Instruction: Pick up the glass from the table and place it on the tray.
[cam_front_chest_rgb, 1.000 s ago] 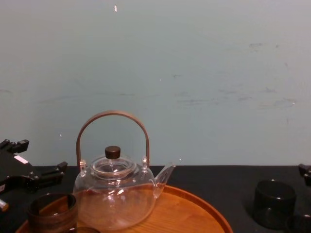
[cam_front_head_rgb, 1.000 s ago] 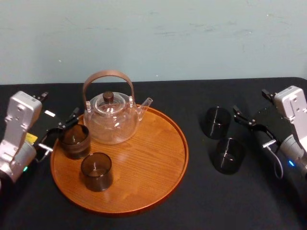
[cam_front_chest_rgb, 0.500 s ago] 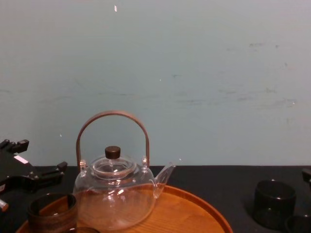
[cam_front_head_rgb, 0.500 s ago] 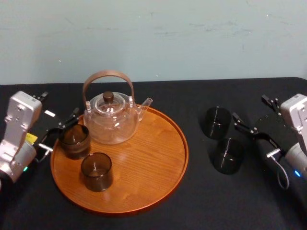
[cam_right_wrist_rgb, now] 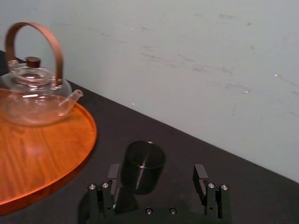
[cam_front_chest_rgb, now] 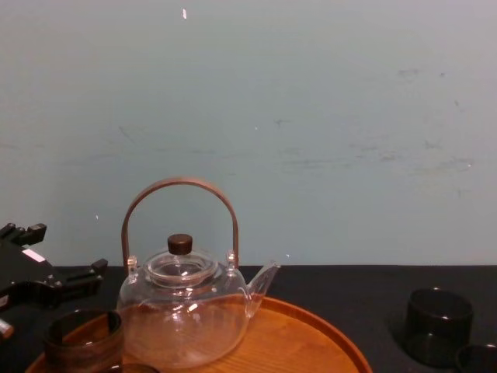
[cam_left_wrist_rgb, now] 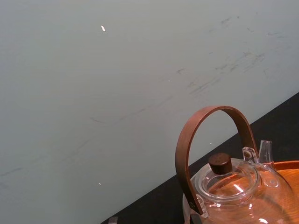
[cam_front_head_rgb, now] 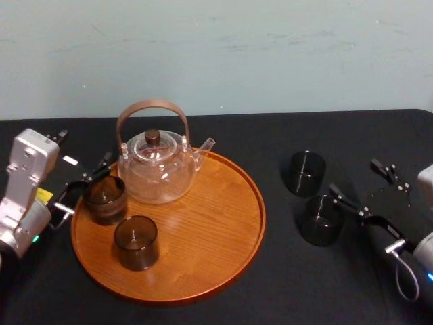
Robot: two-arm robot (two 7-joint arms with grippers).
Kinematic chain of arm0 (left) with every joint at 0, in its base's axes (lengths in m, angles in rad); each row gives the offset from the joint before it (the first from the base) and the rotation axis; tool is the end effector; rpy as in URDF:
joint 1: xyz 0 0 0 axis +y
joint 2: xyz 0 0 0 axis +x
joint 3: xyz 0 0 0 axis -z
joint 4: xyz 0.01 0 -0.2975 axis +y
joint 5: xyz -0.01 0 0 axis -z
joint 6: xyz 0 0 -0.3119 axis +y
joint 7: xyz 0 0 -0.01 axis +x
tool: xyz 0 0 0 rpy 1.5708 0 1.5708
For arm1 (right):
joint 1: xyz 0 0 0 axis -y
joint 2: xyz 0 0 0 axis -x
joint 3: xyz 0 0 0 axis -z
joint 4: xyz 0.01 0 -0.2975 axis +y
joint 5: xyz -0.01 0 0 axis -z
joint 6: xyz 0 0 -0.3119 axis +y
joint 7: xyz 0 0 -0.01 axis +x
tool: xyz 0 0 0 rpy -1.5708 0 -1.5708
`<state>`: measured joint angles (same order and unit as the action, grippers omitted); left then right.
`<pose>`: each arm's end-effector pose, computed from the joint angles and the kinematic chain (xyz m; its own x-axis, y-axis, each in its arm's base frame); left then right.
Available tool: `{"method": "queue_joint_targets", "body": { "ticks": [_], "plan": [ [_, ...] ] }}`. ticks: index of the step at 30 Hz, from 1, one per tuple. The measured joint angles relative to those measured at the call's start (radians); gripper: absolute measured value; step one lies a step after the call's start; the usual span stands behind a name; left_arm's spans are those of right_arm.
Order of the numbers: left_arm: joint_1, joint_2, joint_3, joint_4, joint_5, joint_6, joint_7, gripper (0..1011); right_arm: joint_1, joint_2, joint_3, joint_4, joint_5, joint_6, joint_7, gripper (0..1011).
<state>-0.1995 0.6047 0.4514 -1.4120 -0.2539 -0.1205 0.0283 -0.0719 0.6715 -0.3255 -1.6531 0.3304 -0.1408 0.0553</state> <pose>0.3622 0.0861 -0.3089 0.2923 0.8803 0.3737 -0.9553 0.2873 0.0703 0.2929 -0.0914 -0.3065 0.3996 -0.8758 0.2707 0.9160 0.3925 -0.0826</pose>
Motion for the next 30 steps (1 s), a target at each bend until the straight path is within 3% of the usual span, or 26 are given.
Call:
{"method": "queue_joint_targets", "body": {
  "ticks": [12, 30],
  "plan": [
    [0.0, 0.0, 0.0, 0.0, 0.0, 0.0, 0.0, 1001, -0.082, 0.0, 0.009, -0.05, 0.012, -0.002, 0.052, 1002],
    [0.0, 0.0, 0.0, 0.0, 0.0, 0.0, 0.0, 1001, -0.117, -0.033, 0.055, -0.016, 0.066, 0.015, 0.125, 1002]
  ]
}}
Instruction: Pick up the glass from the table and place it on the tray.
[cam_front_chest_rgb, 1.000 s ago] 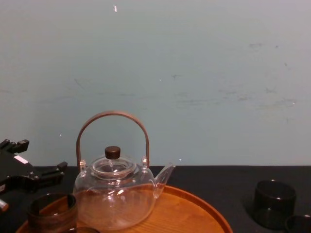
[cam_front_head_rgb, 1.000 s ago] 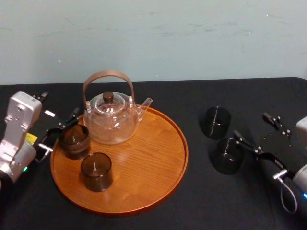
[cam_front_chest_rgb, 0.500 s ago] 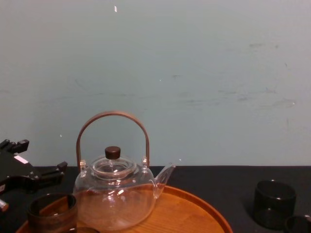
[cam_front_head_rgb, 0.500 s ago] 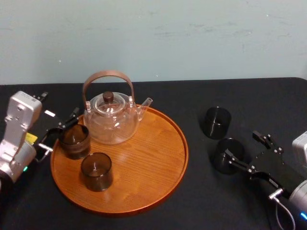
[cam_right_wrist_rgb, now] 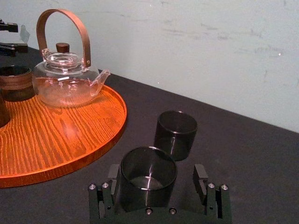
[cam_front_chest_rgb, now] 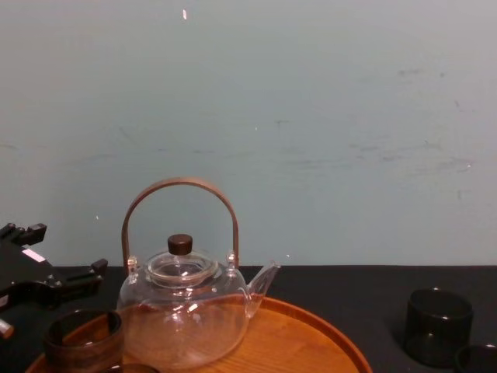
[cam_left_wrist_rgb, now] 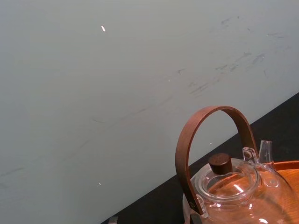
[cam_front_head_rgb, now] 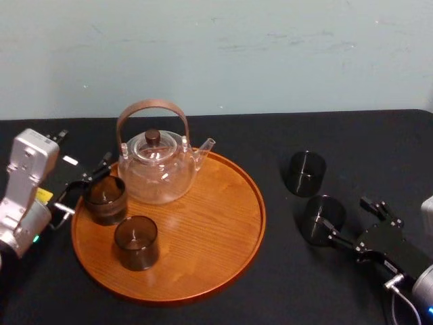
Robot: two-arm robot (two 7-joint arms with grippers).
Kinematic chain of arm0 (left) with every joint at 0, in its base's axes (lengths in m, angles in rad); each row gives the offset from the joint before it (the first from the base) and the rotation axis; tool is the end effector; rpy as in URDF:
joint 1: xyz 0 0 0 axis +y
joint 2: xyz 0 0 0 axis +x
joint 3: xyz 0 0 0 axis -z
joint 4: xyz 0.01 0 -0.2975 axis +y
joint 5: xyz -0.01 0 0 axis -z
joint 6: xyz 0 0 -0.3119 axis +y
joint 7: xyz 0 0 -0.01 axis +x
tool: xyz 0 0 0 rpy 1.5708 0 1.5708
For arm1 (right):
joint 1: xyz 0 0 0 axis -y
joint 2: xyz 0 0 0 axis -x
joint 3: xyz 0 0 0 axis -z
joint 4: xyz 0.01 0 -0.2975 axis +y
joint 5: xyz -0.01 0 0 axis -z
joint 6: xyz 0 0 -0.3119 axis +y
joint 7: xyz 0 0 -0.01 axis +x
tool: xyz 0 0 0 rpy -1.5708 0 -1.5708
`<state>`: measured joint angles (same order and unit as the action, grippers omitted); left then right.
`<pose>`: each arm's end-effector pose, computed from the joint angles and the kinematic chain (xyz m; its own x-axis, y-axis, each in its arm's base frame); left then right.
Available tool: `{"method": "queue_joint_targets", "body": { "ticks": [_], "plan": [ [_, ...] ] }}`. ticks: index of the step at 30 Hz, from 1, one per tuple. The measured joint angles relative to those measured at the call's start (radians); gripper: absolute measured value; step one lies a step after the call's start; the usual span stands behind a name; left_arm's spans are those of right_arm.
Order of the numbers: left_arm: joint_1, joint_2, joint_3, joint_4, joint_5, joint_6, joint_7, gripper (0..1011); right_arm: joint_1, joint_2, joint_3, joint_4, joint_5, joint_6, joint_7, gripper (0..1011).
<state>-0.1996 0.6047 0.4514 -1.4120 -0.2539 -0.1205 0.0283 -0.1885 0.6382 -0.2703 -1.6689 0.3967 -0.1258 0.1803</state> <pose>0.3623 0.0861 -0.3089 0.2922 0.8803 0.3738 -0.9553 0.2873 0.0702 0.2624 -0.0931 -0.3281 0.4822 -0.8662 0.1309 0.8724 0.4611 -0.1624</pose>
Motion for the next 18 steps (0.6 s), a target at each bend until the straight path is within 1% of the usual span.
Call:
{"method": "queue_joint_targets", "body": {
  "ticks": [18],
  "plan": [
    [0.0, 0.0, 0.0, 0.0, 0.0, 0.0, 0.0, 1001, 0.012, -0.051, 0.018, 0.068, 0.01, 0.021, 0.069, 1003]
  ]
}}
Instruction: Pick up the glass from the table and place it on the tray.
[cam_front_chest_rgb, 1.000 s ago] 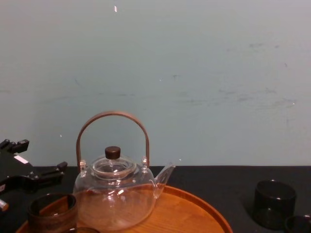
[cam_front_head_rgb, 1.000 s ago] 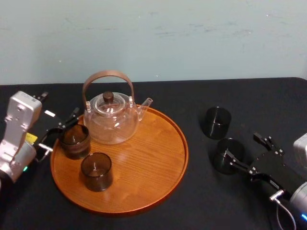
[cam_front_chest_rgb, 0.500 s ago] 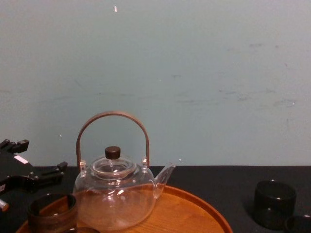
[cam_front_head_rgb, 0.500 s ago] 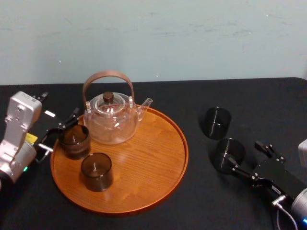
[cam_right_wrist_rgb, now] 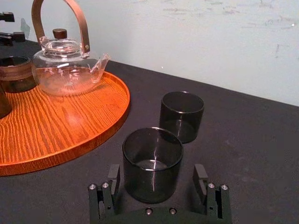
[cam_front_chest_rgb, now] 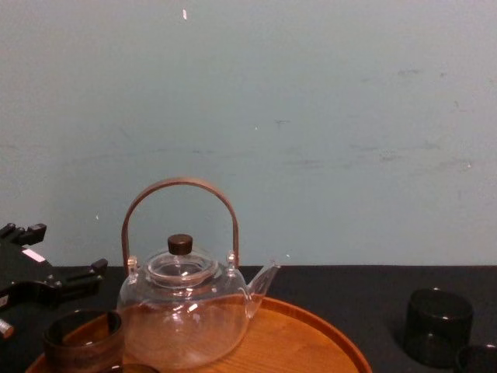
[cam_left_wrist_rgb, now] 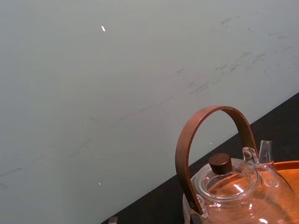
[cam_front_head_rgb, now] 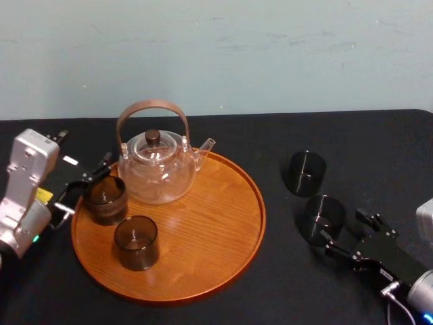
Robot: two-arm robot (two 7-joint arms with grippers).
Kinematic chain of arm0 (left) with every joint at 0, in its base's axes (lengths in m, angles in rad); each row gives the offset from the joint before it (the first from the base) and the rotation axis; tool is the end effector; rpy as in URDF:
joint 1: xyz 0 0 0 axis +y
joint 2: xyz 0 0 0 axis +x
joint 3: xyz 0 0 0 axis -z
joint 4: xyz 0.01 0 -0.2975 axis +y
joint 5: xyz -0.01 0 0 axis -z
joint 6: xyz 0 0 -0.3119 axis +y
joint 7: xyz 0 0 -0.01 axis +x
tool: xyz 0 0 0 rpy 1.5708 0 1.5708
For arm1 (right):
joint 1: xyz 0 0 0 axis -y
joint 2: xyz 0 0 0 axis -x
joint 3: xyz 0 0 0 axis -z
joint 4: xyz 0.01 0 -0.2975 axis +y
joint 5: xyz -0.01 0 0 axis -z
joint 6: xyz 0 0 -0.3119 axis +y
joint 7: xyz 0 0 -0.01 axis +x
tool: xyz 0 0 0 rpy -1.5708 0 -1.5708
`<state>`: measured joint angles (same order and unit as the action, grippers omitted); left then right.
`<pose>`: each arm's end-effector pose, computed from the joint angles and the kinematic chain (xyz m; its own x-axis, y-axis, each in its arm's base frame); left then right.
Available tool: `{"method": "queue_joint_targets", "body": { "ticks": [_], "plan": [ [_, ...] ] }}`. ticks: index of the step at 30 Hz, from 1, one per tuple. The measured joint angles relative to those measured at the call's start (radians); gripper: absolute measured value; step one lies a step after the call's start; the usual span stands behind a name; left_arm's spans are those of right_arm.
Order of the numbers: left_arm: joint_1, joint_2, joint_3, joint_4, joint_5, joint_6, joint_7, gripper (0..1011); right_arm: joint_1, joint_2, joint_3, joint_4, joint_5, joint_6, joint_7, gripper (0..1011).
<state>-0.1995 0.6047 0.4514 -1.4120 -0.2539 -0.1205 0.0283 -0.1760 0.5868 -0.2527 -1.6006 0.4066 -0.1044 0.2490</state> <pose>0.3622 0.0861 -0.3089 0.2923 0.8803 0.3737 -0.9553 0.2873 0.0703 0.2653 -0.0956 -0.3448 0.4923 -0.8677 0.0688 0.8584 0.4709 -0.2037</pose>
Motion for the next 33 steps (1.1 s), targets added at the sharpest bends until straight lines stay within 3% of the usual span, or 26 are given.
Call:
{"method": "queue_joint_targets", "body": {
  "ticks": [7, 33],
  "plan": [
    [0.0, 0.0, 0.0, 0.0, 0.0, 0.0, 0.0, 1001, 0.016, -0.017, 0.006, 0.025, -0.002, 0.013, 0.029, 1003],
    [0.0, 0.0, 0.0, 0.0, 0.0, 0.0, 0.0, 1001, 0.166, -0.103, -0.017, 0.179, -0.077, 0.054, 0.134, 1002]
  ]
}}
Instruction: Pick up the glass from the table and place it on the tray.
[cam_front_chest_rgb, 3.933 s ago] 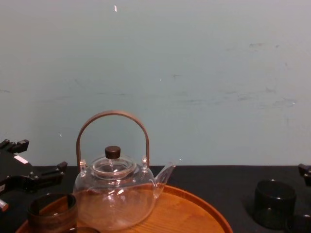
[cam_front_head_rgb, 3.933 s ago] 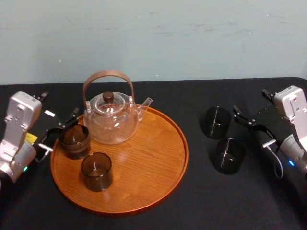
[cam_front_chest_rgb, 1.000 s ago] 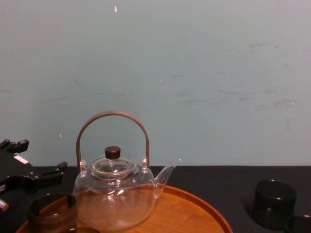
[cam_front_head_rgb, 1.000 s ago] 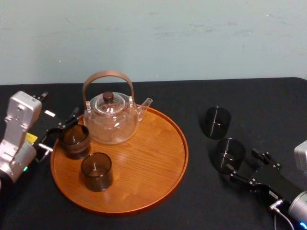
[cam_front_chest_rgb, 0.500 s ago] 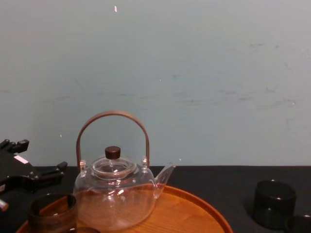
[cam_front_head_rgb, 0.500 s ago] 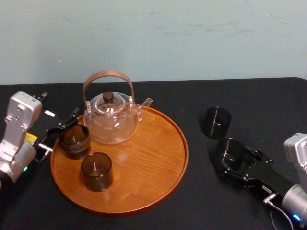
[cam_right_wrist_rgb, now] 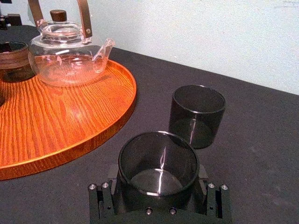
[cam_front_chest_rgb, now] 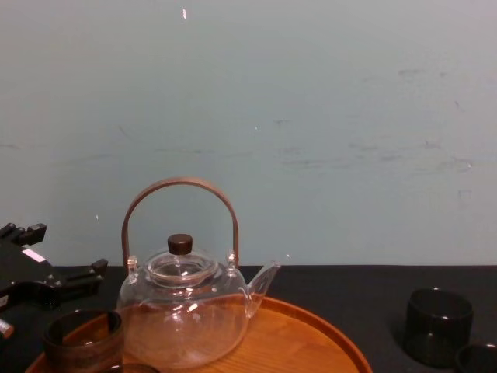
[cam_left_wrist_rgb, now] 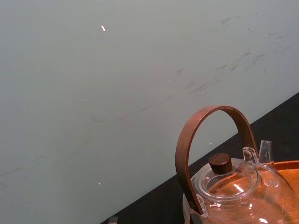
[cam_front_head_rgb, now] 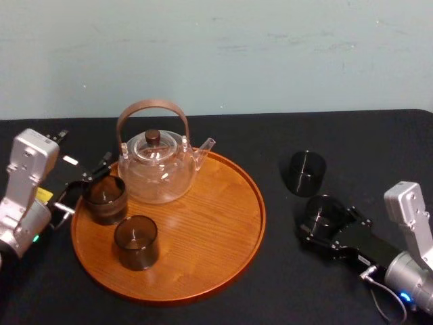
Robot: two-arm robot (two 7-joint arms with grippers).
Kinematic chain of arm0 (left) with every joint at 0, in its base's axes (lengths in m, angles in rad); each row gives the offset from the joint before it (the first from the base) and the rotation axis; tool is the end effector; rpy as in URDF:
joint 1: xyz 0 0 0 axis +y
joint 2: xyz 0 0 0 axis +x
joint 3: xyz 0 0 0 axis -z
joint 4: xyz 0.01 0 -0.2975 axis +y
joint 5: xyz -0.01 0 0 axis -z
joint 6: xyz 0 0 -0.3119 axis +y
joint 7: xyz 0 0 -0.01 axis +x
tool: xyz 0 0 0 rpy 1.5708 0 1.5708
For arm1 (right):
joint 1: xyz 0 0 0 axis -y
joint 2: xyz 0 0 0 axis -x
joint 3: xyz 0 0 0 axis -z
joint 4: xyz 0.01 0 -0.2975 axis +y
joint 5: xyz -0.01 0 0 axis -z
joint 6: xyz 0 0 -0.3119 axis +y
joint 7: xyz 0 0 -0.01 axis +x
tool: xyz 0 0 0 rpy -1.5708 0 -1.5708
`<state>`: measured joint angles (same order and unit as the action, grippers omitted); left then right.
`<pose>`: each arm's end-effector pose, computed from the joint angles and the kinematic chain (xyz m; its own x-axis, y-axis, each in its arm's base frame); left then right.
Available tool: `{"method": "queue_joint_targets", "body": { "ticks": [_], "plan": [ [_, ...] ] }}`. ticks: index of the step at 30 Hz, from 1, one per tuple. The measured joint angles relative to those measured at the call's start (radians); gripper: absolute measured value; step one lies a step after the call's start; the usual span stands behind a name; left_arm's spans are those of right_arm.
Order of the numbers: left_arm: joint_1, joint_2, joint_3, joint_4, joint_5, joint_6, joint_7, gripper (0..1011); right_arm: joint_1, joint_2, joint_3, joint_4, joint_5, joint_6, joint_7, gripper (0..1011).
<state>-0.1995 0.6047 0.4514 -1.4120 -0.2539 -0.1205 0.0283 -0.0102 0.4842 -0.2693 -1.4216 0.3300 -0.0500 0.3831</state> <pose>0.3622 0.0861 -0.3089 0.2923 0.8803 0.3737 -0.9553 0.2873 0.0703 0.3115 -0.0883 -0.3576 0.5510 -0.8328 0.0536 0.8140 0.5222 -0.2542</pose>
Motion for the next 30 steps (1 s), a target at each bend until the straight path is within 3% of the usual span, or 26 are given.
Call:
{"method": "queue_joint_targets", "body": {
  "ticks": [8, 18, 23, 30],
  "plan": [
    [0.0, 0.0, 0.0, 0.0, 0.0, 0.0, 0.0, 1001, 0.042, -0.032, -0.007, 0.052, -0.016, 0.0, 0.016, 1002],
    [0.0, 0.0, 0.0, 0.0, 0.0, 0.0, 0.0, 1001, 0.037, -0.028, -0.006, 0.047, -0.016, -0.001, 0.015, 999],
    [0.0, 0.0, 0.0, 0.0, 0.0, 0.0, 0.0, 1001, 0.036, -0.027, -0.006, 0.045, -0.016, -0.002, 0.015, 907],
    [0.0, 0.0, 0.0, 0.0, 0.0, 0.0, 0.0, 1001, 0.035, -0.026, -0.006, 0.044, -0.016, -0.002, 0.014, 905]
  ]
}}
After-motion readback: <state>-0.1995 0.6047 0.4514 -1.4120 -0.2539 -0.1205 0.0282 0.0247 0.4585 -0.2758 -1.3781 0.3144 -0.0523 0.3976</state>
